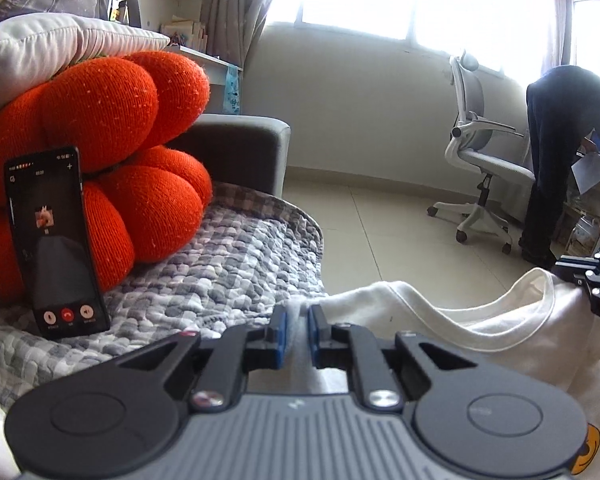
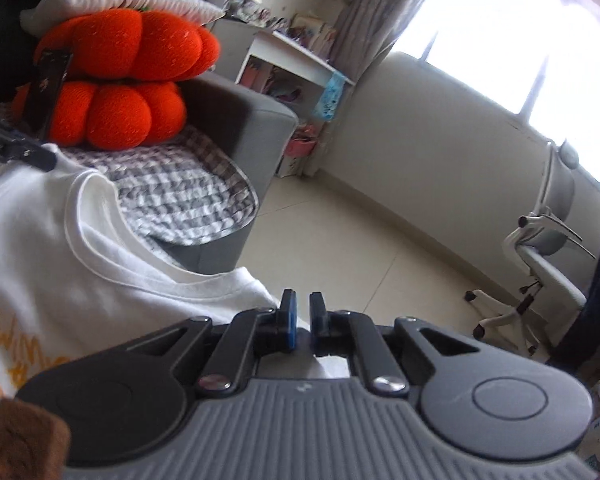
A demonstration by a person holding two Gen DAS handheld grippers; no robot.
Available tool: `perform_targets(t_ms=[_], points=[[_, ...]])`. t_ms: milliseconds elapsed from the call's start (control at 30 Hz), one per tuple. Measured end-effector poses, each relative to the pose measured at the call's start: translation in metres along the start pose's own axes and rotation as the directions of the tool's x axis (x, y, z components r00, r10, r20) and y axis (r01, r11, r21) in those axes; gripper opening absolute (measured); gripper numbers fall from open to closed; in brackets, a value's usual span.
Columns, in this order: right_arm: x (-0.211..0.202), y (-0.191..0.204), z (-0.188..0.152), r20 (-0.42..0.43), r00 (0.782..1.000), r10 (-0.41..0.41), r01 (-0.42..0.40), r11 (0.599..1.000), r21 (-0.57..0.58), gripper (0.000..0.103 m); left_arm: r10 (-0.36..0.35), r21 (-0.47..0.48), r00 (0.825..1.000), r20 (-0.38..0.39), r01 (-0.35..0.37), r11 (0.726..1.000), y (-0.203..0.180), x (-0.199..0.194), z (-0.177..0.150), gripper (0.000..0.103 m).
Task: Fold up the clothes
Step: 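Grasp the shoulder with the left tool while the right tool grasps the collar edge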
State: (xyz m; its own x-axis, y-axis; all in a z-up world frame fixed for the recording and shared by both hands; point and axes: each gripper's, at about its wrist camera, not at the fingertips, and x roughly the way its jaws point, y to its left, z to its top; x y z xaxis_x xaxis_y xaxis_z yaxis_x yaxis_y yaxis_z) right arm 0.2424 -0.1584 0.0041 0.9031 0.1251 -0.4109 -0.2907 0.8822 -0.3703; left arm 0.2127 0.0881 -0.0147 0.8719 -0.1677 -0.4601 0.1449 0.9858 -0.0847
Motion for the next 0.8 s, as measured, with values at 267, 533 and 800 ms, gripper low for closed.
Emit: perform_targets(t_ms=[267,533,800], points=[[0.037,0.005,-0.007,-0.135,0.987,0.087,-0.083,0.996,0.036,0.011,0.006,0.052,0.988,-0.157,0.002,0.999,0.003,0.029,-0.010,0.018],[0.018,-0.028,0.006,-0.091,0.981,0.172,-0.161,0.980,0.115,0.045,-0.066,0.038,0.984,-0.166,0.074,0.997,0.015,0.037,0.011,0.045],[0.050,-0.021,0.021,-0.214,0.899,0.383,-0.366,0.924,0.115,0.045,-0.128,0.095,0.962,-0.242,0.154,0.983,-0.003,0.064,0.004,0.043]])
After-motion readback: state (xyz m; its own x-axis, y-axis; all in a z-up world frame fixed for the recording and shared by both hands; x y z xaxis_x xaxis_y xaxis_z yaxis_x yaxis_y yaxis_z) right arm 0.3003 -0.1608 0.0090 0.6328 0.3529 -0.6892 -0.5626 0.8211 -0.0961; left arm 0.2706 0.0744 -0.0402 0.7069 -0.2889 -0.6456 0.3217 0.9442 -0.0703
